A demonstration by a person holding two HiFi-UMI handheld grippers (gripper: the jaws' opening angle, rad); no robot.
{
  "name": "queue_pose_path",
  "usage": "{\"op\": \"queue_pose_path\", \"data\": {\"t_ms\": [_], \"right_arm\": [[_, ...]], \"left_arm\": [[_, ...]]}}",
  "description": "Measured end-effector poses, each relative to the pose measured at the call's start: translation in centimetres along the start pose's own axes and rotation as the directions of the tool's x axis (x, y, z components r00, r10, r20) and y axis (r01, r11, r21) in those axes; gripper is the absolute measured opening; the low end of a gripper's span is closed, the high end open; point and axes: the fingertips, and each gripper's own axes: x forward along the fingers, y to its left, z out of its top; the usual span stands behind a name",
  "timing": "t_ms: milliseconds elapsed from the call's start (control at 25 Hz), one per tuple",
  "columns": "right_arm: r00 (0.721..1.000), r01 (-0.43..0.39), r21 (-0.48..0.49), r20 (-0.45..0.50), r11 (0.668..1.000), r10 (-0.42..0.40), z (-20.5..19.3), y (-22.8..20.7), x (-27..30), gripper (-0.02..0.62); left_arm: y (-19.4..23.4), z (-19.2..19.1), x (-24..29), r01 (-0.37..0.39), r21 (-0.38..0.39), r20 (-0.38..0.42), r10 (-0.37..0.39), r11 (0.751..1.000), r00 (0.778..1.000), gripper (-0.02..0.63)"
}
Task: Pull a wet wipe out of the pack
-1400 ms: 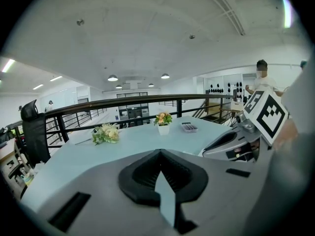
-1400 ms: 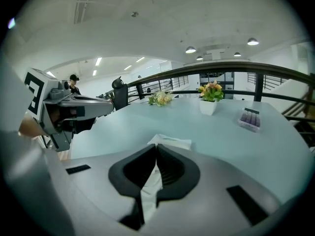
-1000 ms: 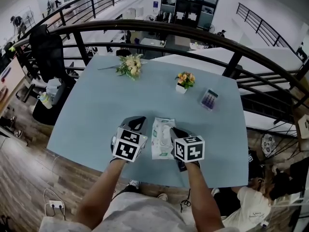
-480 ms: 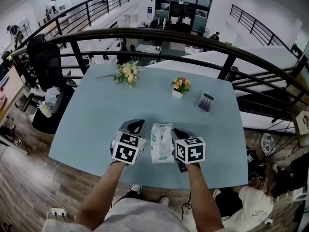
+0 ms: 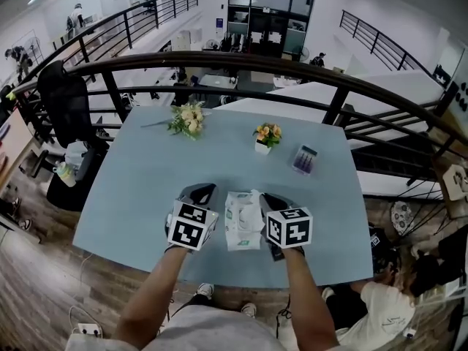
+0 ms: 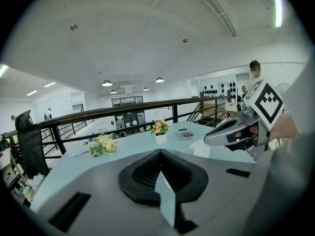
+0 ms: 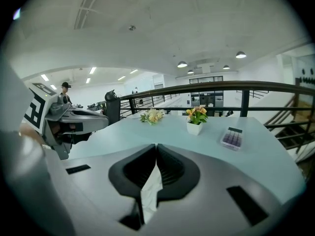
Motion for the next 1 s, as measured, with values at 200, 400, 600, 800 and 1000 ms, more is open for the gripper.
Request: {"op": "queue_pose_path", "data": {"t_ms": [200,400,600,800,1000], "right_arm": [[1.000,0.015,-0.012,0.023,1.000,-0.015,1.0,-0.5,-0.9,0.012],[0.999,0.034,-0.014,0.042,0.999,-0.033,1.6,-1.3,-2.1,0.012],[0.997,0.051,-0.015,0.065,0.999,-0.050,2.4,-2.0,-3.4,0.012],[0.994,0.064,-0.018,0.092,0.998,-0.062,3.3,-2.7,-4.7,0.012],[0.990,0.069,-0.027,0.125,0.997,-0.065,4.3,-3.3,-6.3,0.012]], "left_arm": [[-0.3,0.2,0.3,0.006,0.006,0.011,-0.006,1.000,1.000,-0.005],[-1.2,0.8,0.5,0.017,0.013,0.017,-0.017,1.000,1.000,-0.006],[-1.7,1.6,0.5,0.024,0.020,0.023,-0.025,1.000,0.999,-0.006],[-2.3,2.4,0.5,0.026,0.024,0.031,-0.027,0.999,0.999,-0.006],[-2.8,3.0,0.0,0.011,0.030,0.037,-0.012,0.999,0.999,-0.006]]}}
